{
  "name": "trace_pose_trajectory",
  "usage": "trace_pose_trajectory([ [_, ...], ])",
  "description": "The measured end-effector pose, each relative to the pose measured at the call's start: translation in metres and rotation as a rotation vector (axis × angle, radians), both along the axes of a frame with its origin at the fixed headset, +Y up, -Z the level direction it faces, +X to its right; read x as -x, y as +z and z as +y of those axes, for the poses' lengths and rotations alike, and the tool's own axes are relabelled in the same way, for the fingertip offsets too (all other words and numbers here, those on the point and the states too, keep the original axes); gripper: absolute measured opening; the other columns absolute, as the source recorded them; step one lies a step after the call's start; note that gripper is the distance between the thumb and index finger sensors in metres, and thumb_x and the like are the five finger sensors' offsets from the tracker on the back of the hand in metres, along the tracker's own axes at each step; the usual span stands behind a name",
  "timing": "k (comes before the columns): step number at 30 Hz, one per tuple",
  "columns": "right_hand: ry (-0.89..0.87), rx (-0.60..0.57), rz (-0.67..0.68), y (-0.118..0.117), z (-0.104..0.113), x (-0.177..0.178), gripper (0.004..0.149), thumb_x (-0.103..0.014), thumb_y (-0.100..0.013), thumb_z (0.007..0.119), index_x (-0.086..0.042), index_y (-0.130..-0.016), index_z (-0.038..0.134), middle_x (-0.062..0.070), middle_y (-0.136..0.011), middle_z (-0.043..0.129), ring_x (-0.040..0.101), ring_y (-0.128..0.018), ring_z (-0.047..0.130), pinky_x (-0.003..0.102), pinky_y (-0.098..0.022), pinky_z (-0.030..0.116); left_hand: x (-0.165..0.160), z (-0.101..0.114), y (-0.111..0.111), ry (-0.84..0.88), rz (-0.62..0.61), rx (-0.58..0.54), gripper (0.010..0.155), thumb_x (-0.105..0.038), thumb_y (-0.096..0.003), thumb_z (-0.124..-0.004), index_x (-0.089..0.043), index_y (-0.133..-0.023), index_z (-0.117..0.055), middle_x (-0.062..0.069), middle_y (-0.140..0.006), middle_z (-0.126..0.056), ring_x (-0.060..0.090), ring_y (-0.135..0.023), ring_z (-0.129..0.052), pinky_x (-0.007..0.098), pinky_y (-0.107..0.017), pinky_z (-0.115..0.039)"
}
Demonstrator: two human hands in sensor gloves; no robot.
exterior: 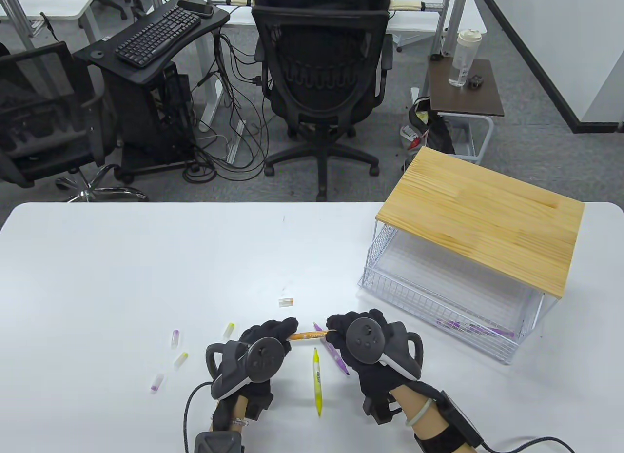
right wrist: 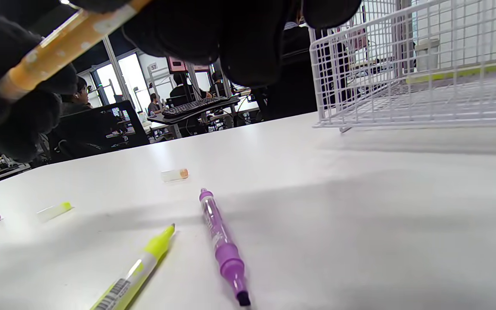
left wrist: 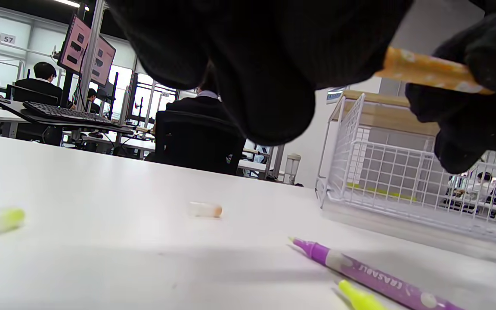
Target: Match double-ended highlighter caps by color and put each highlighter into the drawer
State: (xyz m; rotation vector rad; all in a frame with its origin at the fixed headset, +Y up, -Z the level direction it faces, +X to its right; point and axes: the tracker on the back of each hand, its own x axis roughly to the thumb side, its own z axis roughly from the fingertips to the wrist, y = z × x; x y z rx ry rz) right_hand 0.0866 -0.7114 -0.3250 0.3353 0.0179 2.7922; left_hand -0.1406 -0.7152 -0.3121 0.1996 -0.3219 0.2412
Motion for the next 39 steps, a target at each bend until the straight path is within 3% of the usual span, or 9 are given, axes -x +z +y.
trace_pose_trajectory([
  [10,-0.129,0.078,0.021,-0.006,0.01,-0.017,0.047,-0.052,-0.056,0.051,-0.032,-0.094,0.069,-0.013,-0.064,0.082,0.018,-0.078,0.085,0.055,-0.085,0.051,-0.015,0.01,0.011,-0.032,-0.032,-0.097,0.051,-0.033,-0.0399,-0.082,-0.029,-0.091,-0.082,-0.003,-0.08,-0.097,0.003,-0.053,-0.108,0.04,-0.065,-0.082],
  [14,-0.012,0.037,-0.007,-0.006,0.007,-0.014,0.044,-0.05,-0.057,0.055,-0.038,-0.097,0.068,-0.009,-0.098,0.078,0.031,-0.104,0.069,0.064,-0.084,0.037,-0.029,0.012,0.013,-0.022,-0.051,-0.076,0.054,-0.036,-0.0429,-0.079,-0.024,-0.096,-0.077,-0.001,-0.08,-0.095,0.002,-0.054,-0.105,0.041,-0.065,-0.081],
  [17,0.113,0.009,0.019,0.001,-0.001,0.004,0.047,-0.05,-0.056,0.057,-0.042,-0.102,0.064,-0.005,-0.115,0.064,0.033,-0.112,0.059,0.064,-0.084,0.035,-0.039,0.012,0.015,-0.02,-0.058,-0.06,0.057,-0.037,-0.0432,-0.079,-0.023,-0.098,-0.075,-0.001,-0.08,-0.094,0.002,-0.054,-0.105,0.042,-0.066,-0.08],
  [21,0.119,-0.01,0.073,0.013,-0.001,0.023,0.05,-0.051,-0.055,0.066,-0.044,-0.104,0.06,-0.006,-0.118,0.06,0.032,-0.114,0.057,0.063,-0.085,0.034,-0.044,0.01,0.017,-0.016,-0.078,-0.045,0.059,-0.038,-0.0434,-0.078,-0.021,-0.1,-0.073,0.0,-0.079,-0.095,0.001,-0.052,-0.105,0.041,-0.065,-0.08],
  [24,0.18,-0.101,0.049,0.019,0.003,0.027,0.045,-0.052,-0.053,0.068,-0.045,-0.097,0.067,-0.009,-0.112,0.062,0.029,-0.112,0.059,0.063,-0.086,0.034,-0.044,0.013,0.018,0.026,-0.105,-0.032,0.06,-0.04,-0.0443,-0.076,-0.021,-0.101,-0.072,0.0,-0.08,-0.095,0.001,-0.053,-0.105,0.042,-0.066,-0.08],
  [29,0.093,-0.08,0.032,0.016,0.011,0.015,0.043,-0.052,-0.052,0.071,-0.042,-0.093,0.071,-0.011,-0.1,0.072,0.025,-0.102,0.07,0.062,-0.085,0.041,-0.033,0.009,0.012,0.162,-0.125,0.057,0.063,-0.044,-0.0494,-0.068,-0.022,-0.108,-0.063,0.007,-0.096,-0.085,0.016,-0.073,-0.099,0.056,-0.069,-0.068],
  [34,-0.008,-0.066,0.006,0.01,0.023,-0.004,0.046,-0.046,-0.054,0.074,-0.037,-0.098,0.068,-0.011,-0.098,0.079,0.023,-0.093,0.081,0.057,-0.084,0.052,-0.018,0.003,0.003,-0.099,0.05,-0.023,0.061,-0.043,-0.05,-0.068,-0.022,-0.107,-0.064,0.009,-0.103,-0.08,0.025,-0.083,-0.094,0.061,-0.07,-0.064],
  [37,-0.073,-0.053,-0.007,0.007,0.028,-0.013,0.068,-0.044,-0.055,0.075,-0.041,-0.113,0.04,-0.012,-0.094,0.083,0.022,-0.09,0.085,0.053,-0.083,0.057,-0.02,-0.001,-0.008,-0.301,0.159,-0.052,0.06,-0.044,-0.0495,-0.067,-0.029,-0.107,-0.062,0.004,-0.106,-0.078,0.023,-0.088,-0.092,0.061,-0.073,-0.062],
  [39,-0.111,-0.021,-0.004,0.004,0.03,-0.017,0.075,-0.043,-0.056,0.074,-0.046,-0.113,0.025,-0.013,-0.094,0.082,0.022,-0.089,0.086,0.051,-0.083,0.059,-0.024,-0.004,-0.022,-0.37,0.228,-0.026,0.06,-0.045,-0.049,-0.068,-0.034,-0.108,-0.06,-0.002,-0.109,-0.075,0.021,-0.092,-0.089,0.061,-0.075,-0.059],
])
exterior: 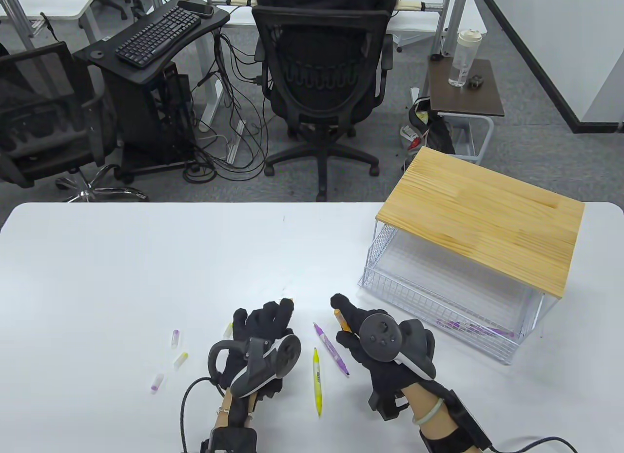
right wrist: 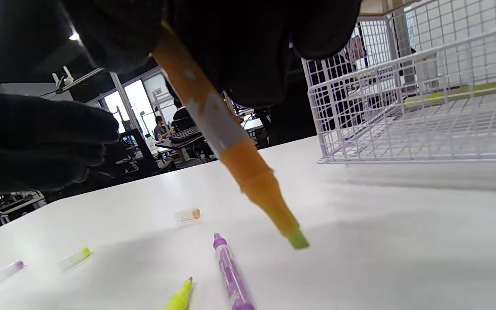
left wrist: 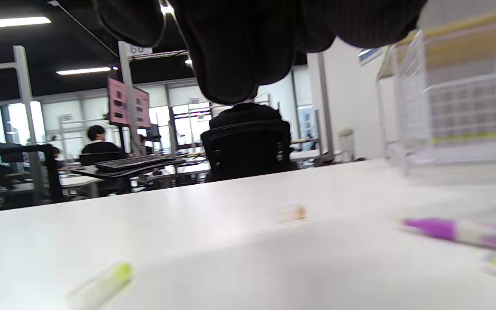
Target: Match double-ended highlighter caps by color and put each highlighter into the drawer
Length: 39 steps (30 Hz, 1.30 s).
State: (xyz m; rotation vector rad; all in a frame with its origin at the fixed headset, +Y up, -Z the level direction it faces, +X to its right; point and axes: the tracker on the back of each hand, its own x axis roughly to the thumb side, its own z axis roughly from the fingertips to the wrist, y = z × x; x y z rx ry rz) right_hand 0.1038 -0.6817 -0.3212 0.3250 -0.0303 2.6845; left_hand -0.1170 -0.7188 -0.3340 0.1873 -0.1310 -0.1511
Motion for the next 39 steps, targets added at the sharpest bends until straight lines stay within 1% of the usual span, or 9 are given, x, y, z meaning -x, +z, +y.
trace_pose_trajectory([
  [3,-0.031,0.029,-0.003,-0.004,-0.002,-0.004,0.075,-0.042,-0.057,0.073,-0.053,-0.11,0.022,-0.011,-0.095,0.082,0.022,-0.086,0.088,0.049,-0.081,0.063,-0.009,-0.008,-0.031,-0.041,0.024,0.103,0.059,-0.044,-0.0482,-0.069,-0.035,-0.106,-0.061,-0.004,-0.108,-0.076,0.02,-0.093,-0.089,0.06,-0.076,-0.059],
  [8,-0.066,0.051,-0.032,-0.011,-0.003,-0.013,0.064,-0.042,-0.057,0.073,-0.056,-0.107,0.035,-0.01,-0.092,0.084,0.022,-0.08,0.093,0.047,-0.078,0.068,-0.019,-0.023,-0.077,-0.093,0.164,0.264,0.061,-0.046,-0.0472,-0.069,-0.036,-0.107,-0.059,-0.006,-0.109,-0.074,0.02,-0.096,-0.086,0.059,-0.077,-0.057],
  [14,-0.149,0.06,-0.097,-0.017,0.0,-0.029,0.057,-0.044,-0.057,0.073,-0.05,-0.105,0.043,-0.013,-0.086,0.088,0.018,-0.073,0.098,0.042,-0.073,0.075,-0.015,-0.039,-0.108,-0.005,0.241,0.383,0.063,-0.046,-0.0449,-0.072,-0.041,-0.106,-0.058,-0.012,-0.112,-0.072,0.022,-0.105,-0.076,0.06,-0.079,-0.054],
  [17,-0.16,0.052,-0.123,-0.018,0.001,-0.033,0.054,-0.044,-0.056,0.075,-0.045,-0.102,0.048,-0.014,-0.083,0.09,0.017,-0.069,0.1,0.04,-0.07,0.077,-0.012,-0.05,-0.115,0.026,0.258,0.426,0.059,-0.042,-0.0471,-0.072,-0.041,-0.104,-0.06,-0.013,-0.11,-0.074,0.022,-0.104,-0.077,0.059,-0.079,-0.053],
  [20,-0.164,0.054,-0.127,-0.018,0.001,-0.034,0.053,-0.045,-0.056,0.075,-0.043,-0.102,0.049,-0.015,-0.083,0.09,0.015,-0.068,0.1,0.039,-0.07,0.078,-0.012,-0.057,-0.119,-0.03,0.26,0.418,0.058,-0.041,-0.0472,-0.072,-0.041,-0.104,-0.06,-0.014,-0.109,-0.075,0.021,-0.104,-0.078,0.059,-0.079,-0.054],
  [26,-0.146,0.067,-0.128,-0.02,-0.004,-0.031,0.052,-0.047,-0.057,0.073,-0.043,-0.103,0.048,-0.016,-0.084,0.089,0.015,-0.071,0.098,0.039,-0.072,0.075,-0.02,-0.059,-0.123,-0.047,0.246,0.405,0.061,-0.044,-0.0435,-0.075,-0.044,-0.103,-0.06,-0.017,-0.109,-0.073,0.018,-0.105,-0.077,0.058,-0.08,-0.054],
  [31,-0.14,0.07,-0.127,-0.021,-0.005,-0.03,0.053,-0.047,-0.057,0.073,-0.041,-0.103,0.049,-0.016,-0.083,0.089,0.015,-0.071,0.098,0.039,-0.072,0.075,-0.03,-0.06,-0.128,-0.189,0.278,0.366,0.057,-0.044,-0.0401,-0.078,-0.045,-0.096,-0.069,-0.023,-0.095,-0.083,0.008,-0.095,-0.088,0.056,-0.079,-0.059],
  [36,-0.147,0.069,-0.128,-0.022,-0.005,-0.032,0.053,-0.048,-0.057,0.073,-0.039,-0.103,0.049,-0.016,-0.083,0.089,0.015,-0.07,0.099,0.039,-0.072,0.075,-0.035,-0.059,-0.131,-0.222,0.318,0.312,0.054,-0.044,-0.0378,-0.08,-0.043,-0.091,-0.075,-0.025,-0.08,-0.09,0.003,-0.083,-0.096,0.053,-0.077,-0.064],
  [39,-0.151,0.071,-0.126,-0.022,-0.005,-0.033,0.053,-0.048,-0.057,0.073,-0.039,-0.103,0.05,-0.016,-0.083,0.09,0.015,-0.069,0.099,0.038,-0.072,0.076,-0.038,-0.054,-0.126,-0.245,0.327,0.3,0.055,-0.042,-0.0407,-0.079,-0.04,-0.095,-0.073,-0.023,-0.082,-0.091,0.004,-0.082,-0.097,0.054,-0.077,-0.064],
])
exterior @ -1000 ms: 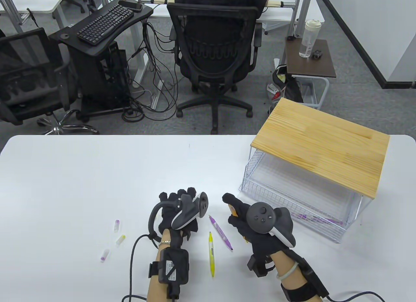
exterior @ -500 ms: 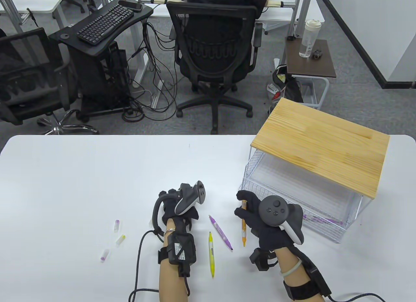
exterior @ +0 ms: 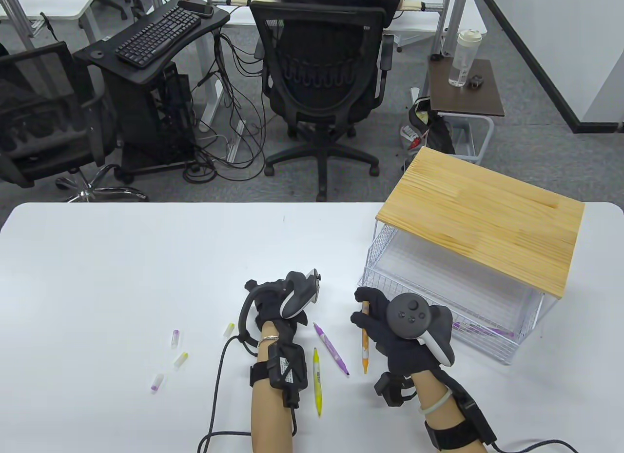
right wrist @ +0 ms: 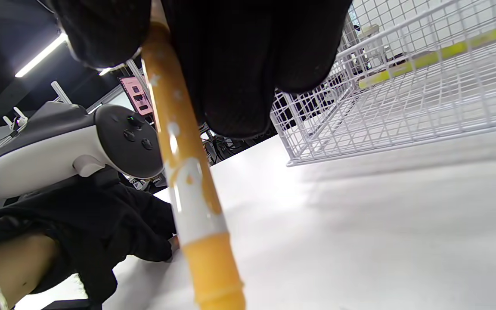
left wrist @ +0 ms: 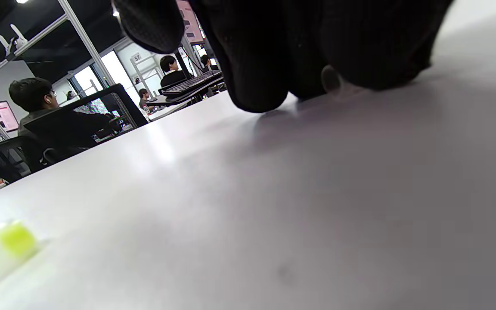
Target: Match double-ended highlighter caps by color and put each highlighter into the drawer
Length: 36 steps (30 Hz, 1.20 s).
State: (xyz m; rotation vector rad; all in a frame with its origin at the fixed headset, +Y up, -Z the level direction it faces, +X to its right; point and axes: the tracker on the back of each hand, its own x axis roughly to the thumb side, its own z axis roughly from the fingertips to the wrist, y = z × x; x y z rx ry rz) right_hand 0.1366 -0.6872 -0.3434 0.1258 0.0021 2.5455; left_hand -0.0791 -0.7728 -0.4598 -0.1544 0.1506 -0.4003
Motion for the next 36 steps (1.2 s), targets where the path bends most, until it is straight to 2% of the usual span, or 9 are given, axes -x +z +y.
trace_pose_trajectory([
  [3,-0.021,0.01,-0.002,-0.002,0.0,-0.004,0.054,-0.048,-0.055,0.074,-0.038,-0.103,0.05,-0.017,-0.083,0.089,0.012,-0.07,0.1,0.035,-0.072,0.078,-0.001,0.006,0.006,0.052,-0.019,0.092,0.06,-0.035,-0.0504,-0.069,-0.031,-0.109,-0.054,-0.011,-0.093,-0.087,0.016,-0.087,-0.092,0.057,-0.078,-0.058],
  [5,-0.038,0.026,0.005,-0.004,0.0,-0.007,0.055,-0.048,-0.054,0.075,-0.039,-0.102,0.05,-0.018,-0.085,0.088,0.009,-0.069,0.101,0.033,-0.071,0.08,0.001,0.018,0.015,0.154,-0.077,0.073,0.059,-0.03,-0.0541,-0.062,-0.034,-0.111,-0.045,-0.002,-0.099,-0.078,0.025,-0.09,-0.085,0.06,-0.077,-0.056],
  [9,-0.074,0.049,0.022,-0.006,-0.002,-0.009,0.053,-0.049,-0.052,0.076,-0.04,-0.098,0.052,-0.019,-0.086,0.087,0.007,-0.067,0.102,0.03,-0.069,0.081,0.012,0.048,0.038,0.375,-0.172,-0.046,0.053,-0.028,-0.0545,-0.06,-0.033,-0.107,-0.058,0.004,-0.099,-0.077,0.03,-0.088,-0.085,0.063,-0.073,-0.059],
  [14,-0.066,0.033,0.037,-0.002,-0.003,-0.002,0.046,-0.051,-0.051,0.076,-0.042,-0.091,0.055,-0.021,-0.086,0.086,0.005,-0.066,0.101,0.029,-0.069,0.081,0.047,0.071,0.073,0.755,-0.163,-0.121,0.051,-0.034,-0.0546,-0.064,-0.026,-0.104,-0.064,0.001,-0.093,-0.086,0.027,-0.081,-0.092,0.059,-0.07,-0.064],
  [17,-0.09,0.012,0.057,0.003,-0.002,0.003,0.044,-0.05,-0.056,0.071,-0.045,-0.094,0.05,-0.023,-0.094,0.082,0.003,-0.068,0.098,0.028,-0.072,0.079,0.069,0.07,0.095,0.908,-0.138,-0.196,0.049,-0.038,-0.054,-0.065,-0.02,-0.1,-0.072,0.001,-0.085,-0.092,0.026,-0.074,-0.096,0.058,-0.067,-0.067],
  [22,-0.204,0.063,0.193,0.007,-0.002,0.007,0.037,-0.04,-0.065,0.064,-0.047,-0.096,0.045,-0.019,-0.116,0.059,0.004,-0.098,0.084,0.029,-0.087,0.065,0.093,0.056,0.121,0.938,-0.115,-0.28,0.046,-0.037,-0.0544,-0.065,-0.017,-0.094,-0.077,0.002,-0.077,-0.096,0.026,-0.067,-0.099,0.057,-0.065,-0.069],
  [25,-0.289,0.129,0.269,0.005,-0.005,0.008,0.036,-0.037,-0.066,0.063,-0.045,-0.096,0.044,-0.017,-0.12,0.052,0.004,-0.104,0.079,0.029,-0.09,0.061,0.097,0.051,0.121,0.97,-0.121,-0.21,0.045,-0.036,-0.0552,-0.062,-0.016,-0.093,-0.078,0.001,-0.075,-0.097,0.025,-0.065,-0.1,0.056,-0.064,-0.07],
  [28,-0.355,0.182,0.324,0.003,-0.008,0.009,0.036,-0.037,-0.068,0.06,-0.045,-0.097,0.041,-0.017,-0.122,0.048,0.003,-0.107,0.076,0.028,-0.091,0.059,0.095,0.042,0.12,1.108,-0.109,-0.178,0.044,-0.035,-0.0557,-0.061,-0.015,-0.092,-0.077,0.001,-0.074,-0.097,0.025,-0.064,-0.1,0.056,-0.064,-0.07],
  [36,-0.451,0.247,0.353,-0.001,-0.015,0.008,0.036,-0.04,-0.071,0.055,-0.045,-0.099,0.034,-0.018,-0.123,0.04,0.001,-0.11,0.07,0.026,-0.093,0.055,0.091,0.033,0.116,1.335,-0.145,-0.072,0.044,-0.036,-0.056,-0.06,-0.017,-0.093,-0.076,-0.001,-0.075,-0.097,0.024,-0.066,-0.101,0.055,-0.065,-0.07],
])
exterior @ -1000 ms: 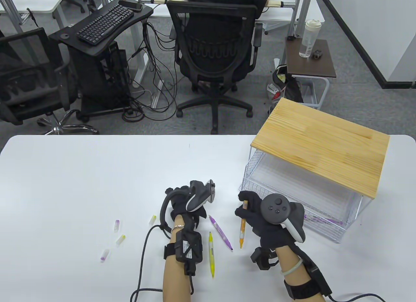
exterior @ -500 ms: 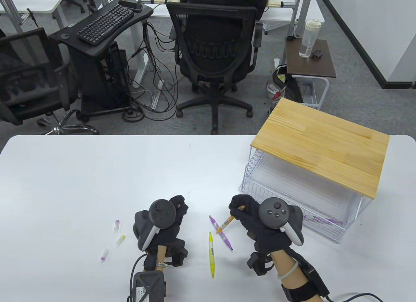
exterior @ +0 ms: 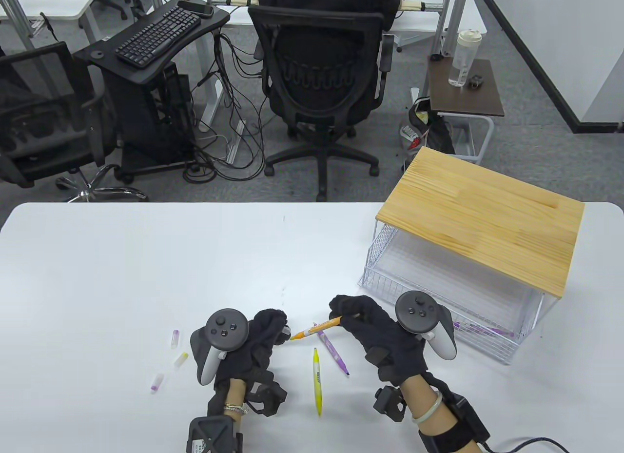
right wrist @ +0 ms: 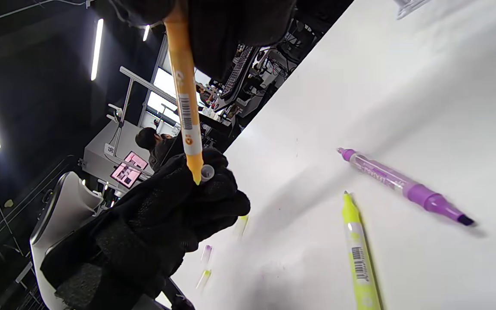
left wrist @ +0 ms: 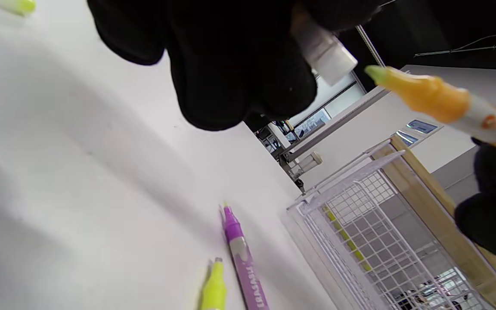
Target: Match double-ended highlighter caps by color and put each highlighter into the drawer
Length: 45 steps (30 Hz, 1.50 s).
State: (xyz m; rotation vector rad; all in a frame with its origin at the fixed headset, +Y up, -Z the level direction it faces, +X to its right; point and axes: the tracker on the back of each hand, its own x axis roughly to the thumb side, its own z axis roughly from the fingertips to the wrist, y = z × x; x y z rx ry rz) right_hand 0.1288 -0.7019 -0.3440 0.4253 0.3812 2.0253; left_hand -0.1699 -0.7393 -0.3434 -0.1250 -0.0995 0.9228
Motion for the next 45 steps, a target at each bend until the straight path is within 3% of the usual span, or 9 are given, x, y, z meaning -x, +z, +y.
trace_pose_trajectory([
  [14,-0.045,-0.001,-0.029,-0.001,-0.001,-0.006,0.036,-0.042,-0.072,0.052,-0.048,-0.099,0.03,-0.022,-0.123,0.037,-0.002,-0.112,0.067,0.025,-0.095,0.052,-0.003,-0.004,0.003,0.179,-0.051,0.007,0.047,-0.037,-0.0564,-0.06,-0.015,-0.094,-0.076,-0.001,-0.076,-0.098,0.024,-0.066,-0.101,0.055,-0.065,-0.07],
  [21,-0.092,0.031,-0.036,-0.004,-0.004,-0.014,0.036,-0.044,-0.072,0.051,-0.049,-0.099,0.029,-0.024,-0.122,0.038,-0.003,-0.111,0.066,0.024,-0.095,0.051,-0.008,-0.007,0.002,0.247,-0.188,0.053,0.05,-0.035,-0.0558,-0.064,-0.013,-0.1,-0.071,0.001,-0.082,-0.096,0.026,-0.072,-0.099,0.058,-0.066,-0.067],
  [26,-0.085,0.057,-0.01,-0.008,-0.007,-0.012,0.037,-0.045,-0.072,0.05,-0.049,-0.102,0.028,-0.022,-0.123,0.038,-0.002,-0.111,0.067,0.025,-0.094,0.052,-0.017,-0.003,0.005,0.095,-0.297,0.039,0.053,-0.033,-0.0544,-0.067,-0.014,-0.104,-0.067,0.002,-0.089,-0.091,0.028,-0.079,-0.095,0.06,-0.068,-0.063],
  [31,0.088,-0.003,-0.042,-0.008,-0.005,-0.007,0.046,-0.044,-0.068,0.058,-0.043,-0.108,0.034,-0.014,-0.12,0.052,0.006,-0.104,0.077,0.032,-0.089,0.057,-0.021,0.003,0.015,-0.11,-0.17,-0.108,0.051,-0.031,-0.0539,-0.068,-0.014,-0.102,-0.068,0.002,-0.088,-0.092,0.028,-0.078,-0.095,0.06,-0.068,-0.064],
  [34,0.318,-0.165,-0.118,-0.003,0.0,0.0,0.046,-0.046,-0.062,0.068,-0.045,-0.102,0.047,-0.017,-0.113,0.065,0.007,-0.096,0.086,0.032,-0.086,0.063,-0.023,0.01,0.022,-0.256,-0.088,-0.22,0.051,-0.032,-0.0528,-0.069,-0.015,-0.101,-0.07,0.001,-0.088,-0.093,0.027,-0.078,-0.097,0.058,-0.068,-0.065],
  [37,0.488,-0.296,-0.189,0.005,0.005,0.007,0.045,-0.05,-0.056,0.07,-0.048,-0.098,0.054,-0.02,-0.105,0.074,0.007,-0.089,0.091,0.032,-0.085,0.066,-0.026,0.014,0.026,-0.369,-0.072,-0.29,0.05,-0.033,-0.0514,-0.07,-0.017,-0.099,-0.073,-0.001,-0.086,-0.095,0.025,-0.076,-0.099,0.057,-0.069,-0.066],
  [45,0.508,-0.305,-0.153,0.009,0.007,0.012,0.044,-0.052,-0.053,0.064,-0.042,-0.096,0.061,-0.016,-0.082,0.087,0.011,-0.066,0.095,0.036,-0.076,0.071,-0.029,0.022,0.035,-0.568,-0.055,-0.474,0.049,-0.036,-0.0452,-0.075,-0.018,-0.091,-0.082,-0.007,-0.075,-0.102,0.018,-0.067,-0.105,0.054,-0.069,-0.069],
])
